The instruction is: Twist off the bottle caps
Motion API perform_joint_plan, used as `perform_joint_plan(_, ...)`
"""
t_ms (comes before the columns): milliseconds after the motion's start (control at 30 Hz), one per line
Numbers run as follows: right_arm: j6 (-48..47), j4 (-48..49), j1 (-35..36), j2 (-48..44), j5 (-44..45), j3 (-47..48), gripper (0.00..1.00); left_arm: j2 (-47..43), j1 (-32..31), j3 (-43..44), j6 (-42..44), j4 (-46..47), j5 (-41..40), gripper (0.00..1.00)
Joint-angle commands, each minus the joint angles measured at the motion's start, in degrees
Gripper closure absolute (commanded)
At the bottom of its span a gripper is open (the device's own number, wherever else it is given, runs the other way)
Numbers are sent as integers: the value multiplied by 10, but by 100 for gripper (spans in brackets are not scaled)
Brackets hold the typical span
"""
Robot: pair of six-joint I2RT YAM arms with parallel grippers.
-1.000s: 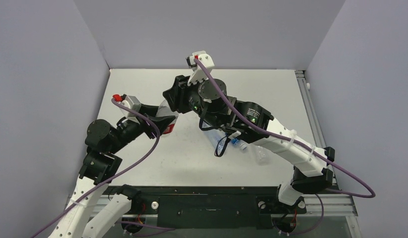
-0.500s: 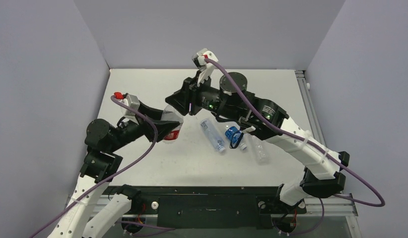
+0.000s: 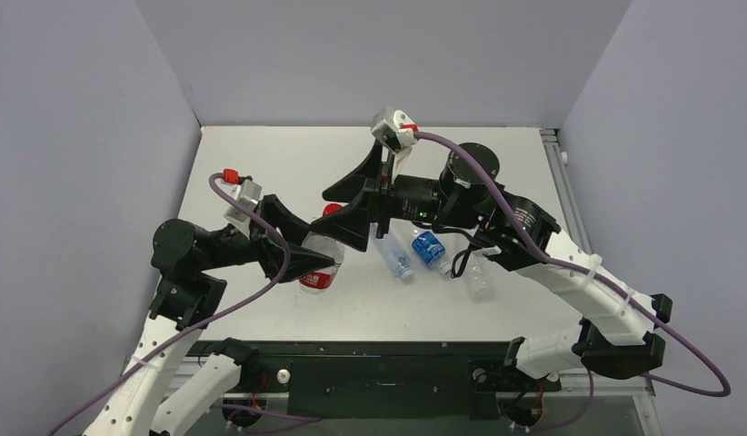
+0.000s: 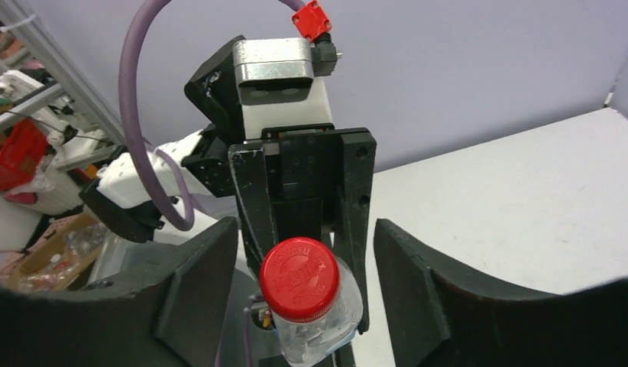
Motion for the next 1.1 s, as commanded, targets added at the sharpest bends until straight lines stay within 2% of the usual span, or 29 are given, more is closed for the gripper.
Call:
perform_joint_plan(0, 7, 8, 12, -14, 128, 9, 25, -3, -1, 18, 85, -49, -50, 70)
perform_joint_plan(33, 3, -5, 16, -12, 188, 18, 21, -8, -1, 17, 101, -62, -86, 70)
perform_joint_plan(200, 30, -82, 51, 28, 429, 101, 19, -25, -1, 3, 223, -127, -211, 73)
perform_joint_plan(333, 58, -177, 65, 103, 509, 186, 17, -36, -2, -9, 276, -127, -312, 75)
perform_joint_plan(467, 69, -185, 71, 140, 497, 206, 19, -46, -2, -18, 306, -124, -361, 78)
perform_joint_plan(633, 76, -154, 72, 161, 467, 219, 25, -47, -2, -18, 313, -134, -368, 79)
perform_joint_plan(767, 82, -131, 73, 166, 443, 218, 35, -45, -2, -18, 314, -142, -372, 79)
perform_joint_plan(867, 89, -121, 73, 164, 442, 214, 48, -45, -2, -18, 315, -146, -375, 79)
perform_joint_plan(1067, 89, -114, 73, 162, 440, 209, 48, -48, -2, -24, 311, -145, -372, 79)
